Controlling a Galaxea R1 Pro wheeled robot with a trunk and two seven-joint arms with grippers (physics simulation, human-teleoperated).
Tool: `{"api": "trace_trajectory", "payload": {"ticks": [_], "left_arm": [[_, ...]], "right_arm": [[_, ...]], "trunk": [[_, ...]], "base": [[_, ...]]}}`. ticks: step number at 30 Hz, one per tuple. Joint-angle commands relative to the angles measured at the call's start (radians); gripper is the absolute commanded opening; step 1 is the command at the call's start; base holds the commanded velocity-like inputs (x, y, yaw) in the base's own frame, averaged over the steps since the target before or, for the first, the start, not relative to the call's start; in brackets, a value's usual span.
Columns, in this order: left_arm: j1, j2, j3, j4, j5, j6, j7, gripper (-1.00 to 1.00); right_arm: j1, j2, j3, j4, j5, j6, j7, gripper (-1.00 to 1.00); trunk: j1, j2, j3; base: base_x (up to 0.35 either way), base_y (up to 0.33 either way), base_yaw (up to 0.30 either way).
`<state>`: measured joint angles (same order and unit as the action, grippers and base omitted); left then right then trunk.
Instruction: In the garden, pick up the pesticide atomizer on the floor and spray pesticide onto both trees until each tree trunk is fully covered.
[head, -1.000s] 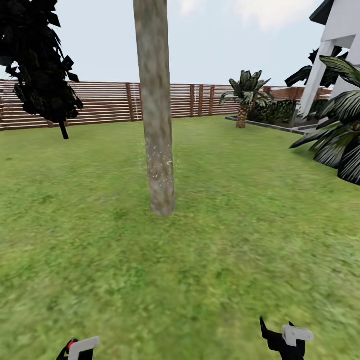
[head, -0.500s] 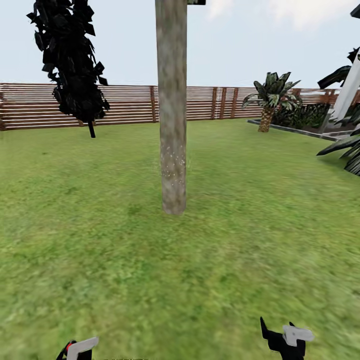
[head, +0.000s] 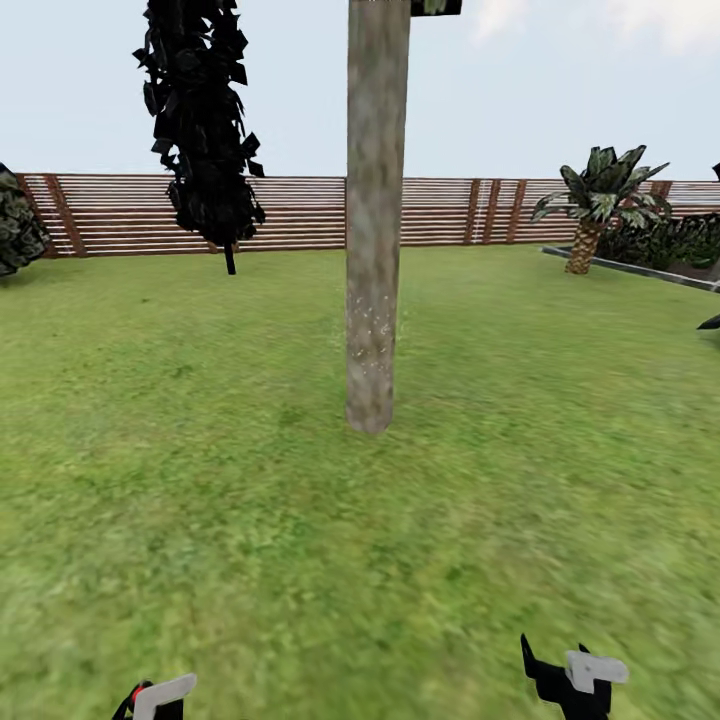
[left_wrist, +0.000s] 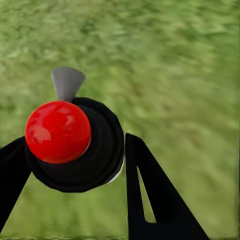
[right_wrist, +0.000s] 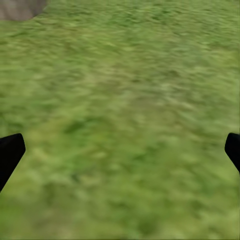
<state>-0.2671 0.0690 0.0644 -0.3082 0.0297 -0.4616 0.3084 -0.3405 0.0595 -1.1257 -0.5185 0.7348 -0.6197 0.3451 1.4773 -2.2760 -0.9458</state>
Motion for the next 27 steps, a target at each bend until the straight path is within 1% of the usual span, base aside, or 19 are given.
{"api": "trace_trajectory", "payload": {"ticks": [1,14,27], "left_arm": [[-0.001,0.000,0.000,0.000,0.000,0.000,0.000,-1.00],[0.000,0.000,0.000,0.001,0.001,0.000,0.000,-1.00],[-0.001,-0.001,0.000,0.001,0.001,0.000,0.000,-1.00]], "right_arm": [[0.000,0.000,0.000,0.000,0.000,0.000,0.000,1.00],[0.000,-0.001,0.000,0.000,0.000,0.000,0.000,1.00],[0.000,-0.001,0.000,0.000,0.000,0.000,0.000,1.00]], "trunk": [[0.000,0.000,0.001],[0.000,0.000,0.011],[0.000,0.000,0.022]], "base": [[0.000,-0.269,0.263],[0.000,-0.258,0.263],[0.000,-0.014,0.264]]}}
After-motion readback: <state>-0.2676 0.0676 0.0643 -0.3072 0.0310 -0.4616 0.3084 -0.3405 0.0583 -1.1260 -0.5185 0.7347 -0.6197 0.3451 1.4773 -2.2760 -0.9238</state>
